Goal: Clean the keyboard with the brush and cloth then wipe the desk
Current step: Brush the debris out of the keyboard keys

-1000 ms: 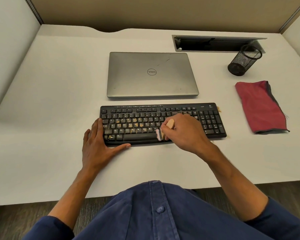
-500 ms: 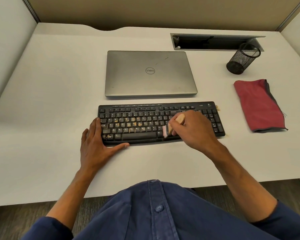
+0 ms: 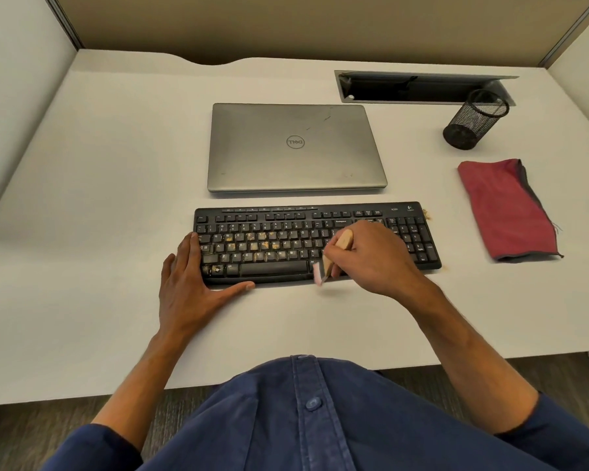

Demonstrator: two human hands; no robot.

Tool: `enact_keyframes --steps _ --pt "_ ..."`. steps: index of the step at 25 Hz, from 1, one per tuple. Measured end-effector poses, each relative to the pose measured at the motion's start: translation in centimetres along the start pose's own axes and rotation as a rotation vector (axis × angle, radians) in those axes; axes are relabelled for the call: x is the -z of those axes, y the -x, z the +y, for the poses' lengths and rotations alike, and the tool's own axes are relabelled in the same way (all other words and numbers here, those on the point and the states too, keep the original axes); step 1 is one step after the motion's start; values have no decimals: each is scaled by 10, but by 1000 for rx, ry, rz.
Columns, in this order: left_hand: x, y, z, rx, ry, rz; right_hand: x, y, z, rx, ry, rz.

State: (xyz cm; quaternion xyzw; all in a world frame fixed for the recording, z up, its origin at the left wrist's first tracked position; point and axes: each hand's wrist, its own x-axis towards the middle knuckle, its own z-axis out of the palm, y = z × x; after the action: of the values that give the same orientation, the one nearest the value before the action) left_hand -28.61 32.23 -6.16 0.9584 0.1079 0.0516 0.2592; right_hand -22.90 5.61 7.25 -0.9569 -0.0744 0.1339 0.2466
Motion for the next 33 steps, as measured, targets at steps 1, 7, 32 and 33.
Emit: enact_keyframes --steps 1,7,32,33 --pt "0 0 0 -4 -2 -1 -1 0 -2 6 -32 33" --pt "0 -2 -4 -5 36 -26 -6 0 -15 83 46 -74" --pt "18 1 -24 -35 50 -51 -68 -16 -89 347 -178 -52" --pt "18 1 -24 -34 49 -49 -67 -16 -89 348 -173 -42"
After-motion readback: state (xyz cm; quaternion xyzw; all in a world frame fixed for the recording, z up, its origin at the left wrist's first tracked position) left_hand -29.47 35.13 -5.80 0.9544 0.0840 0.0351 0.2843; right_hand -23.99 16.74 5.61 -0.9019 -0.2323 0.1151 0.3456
